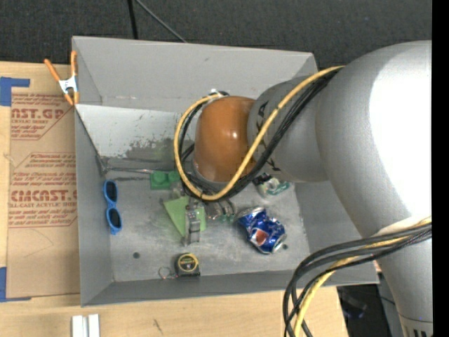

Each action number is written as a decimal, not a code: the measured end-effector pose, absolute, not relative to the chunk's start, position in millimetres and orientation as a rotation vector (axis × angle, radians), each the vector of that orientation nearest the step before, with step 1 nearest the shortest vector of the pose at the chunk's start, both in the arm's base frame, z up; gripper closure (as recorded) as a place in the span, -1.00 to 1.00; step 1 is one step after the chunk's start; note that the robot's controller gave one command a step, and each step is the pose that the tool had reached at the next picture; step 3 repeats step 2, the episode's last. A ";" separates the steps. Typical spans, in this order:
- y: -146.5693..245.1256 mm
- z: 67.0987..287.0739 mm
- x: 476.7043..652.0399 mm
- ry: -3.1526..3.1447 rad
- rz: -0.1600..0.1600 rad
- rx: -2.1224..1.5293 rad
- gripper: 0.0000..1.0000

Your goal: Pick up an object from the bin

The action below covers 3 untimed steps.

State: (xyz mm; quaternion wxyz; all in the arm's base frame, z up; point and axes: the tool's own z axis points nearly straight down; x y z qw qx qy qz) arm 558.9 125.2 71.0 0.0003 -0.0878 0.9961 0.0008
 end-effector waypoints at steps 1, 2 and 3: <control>125.9 196.0 579.3 3.113 0.002 -0.320 1.00; 89.4 249.1 523.6 3.123 0.000 -0.299 1.00; 89.4 249.1 523.6 3.123 0.000 -0.299 1.00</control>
Offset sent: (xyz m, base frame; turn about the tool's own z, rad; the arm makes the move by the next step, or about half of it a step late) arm 0.0179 -0.0006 0.1202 -0.0286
